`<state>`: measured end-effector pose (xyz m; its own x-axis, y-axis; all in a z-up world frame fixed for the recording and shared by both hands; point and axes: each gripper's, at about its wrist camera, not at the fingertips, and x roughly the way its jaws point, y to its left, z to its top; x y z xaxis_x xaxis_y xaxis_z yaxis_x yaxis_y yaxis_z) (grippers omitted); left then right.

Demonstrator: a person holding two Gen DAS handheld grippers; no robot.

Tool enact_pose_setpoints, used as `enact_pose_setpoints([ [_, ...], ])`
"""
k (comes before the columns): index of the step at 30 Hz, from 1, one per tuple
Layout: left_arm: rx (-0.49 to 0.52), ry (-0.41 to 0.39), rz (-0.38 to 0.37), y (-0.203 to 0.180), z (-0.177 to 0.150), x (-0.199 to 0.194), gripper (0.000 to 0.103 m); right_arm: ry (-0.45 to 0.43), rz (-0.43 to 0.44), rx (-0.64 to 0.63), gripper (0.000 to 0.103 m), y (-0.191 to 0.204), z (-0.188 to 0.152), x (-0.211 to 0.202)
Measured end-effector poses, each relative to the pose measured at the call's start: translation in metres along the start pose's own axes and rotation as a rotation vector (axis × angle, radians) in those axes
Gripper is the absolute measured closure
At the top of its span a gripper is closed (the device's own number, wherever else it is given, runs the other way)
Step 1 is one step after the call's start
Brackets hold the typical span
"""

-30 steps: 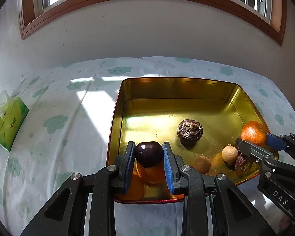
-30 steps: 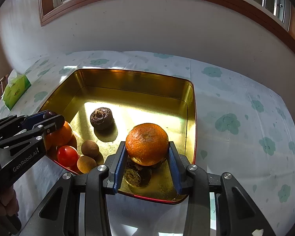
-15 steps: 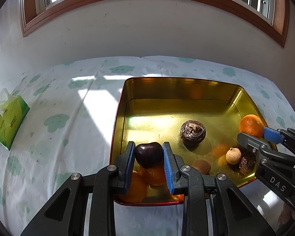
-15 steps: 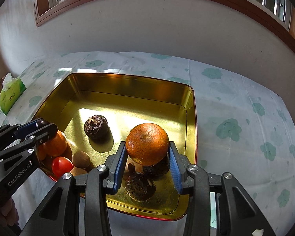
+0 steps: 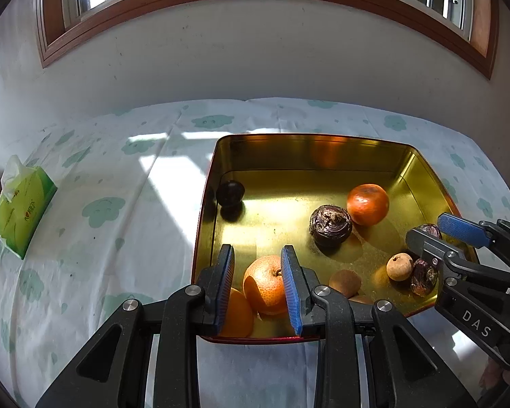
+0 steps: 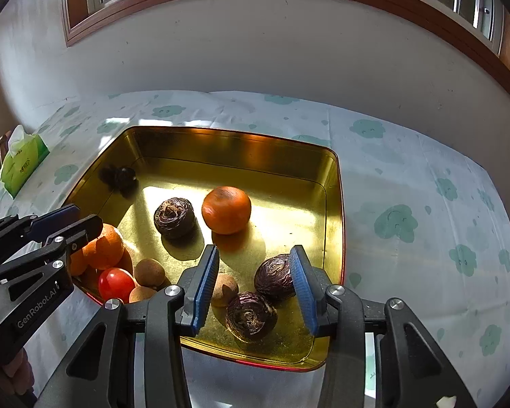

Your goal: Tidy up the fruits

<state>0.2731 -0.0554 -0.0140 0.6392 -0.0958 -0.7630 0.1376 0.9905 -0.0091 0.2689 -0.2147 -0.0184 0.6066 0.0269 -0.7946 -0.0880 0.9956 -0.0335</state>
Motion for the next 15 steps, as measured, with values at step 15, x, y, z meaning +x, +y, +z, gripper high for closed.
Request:
enact_pose_setpoints([
  [15,-0.017,-0.019,0.026,0.000,-0.016,-0.036,0.072,-0.030,0.002,0.041,0.050,0.009,-0.017,-0.040],
])
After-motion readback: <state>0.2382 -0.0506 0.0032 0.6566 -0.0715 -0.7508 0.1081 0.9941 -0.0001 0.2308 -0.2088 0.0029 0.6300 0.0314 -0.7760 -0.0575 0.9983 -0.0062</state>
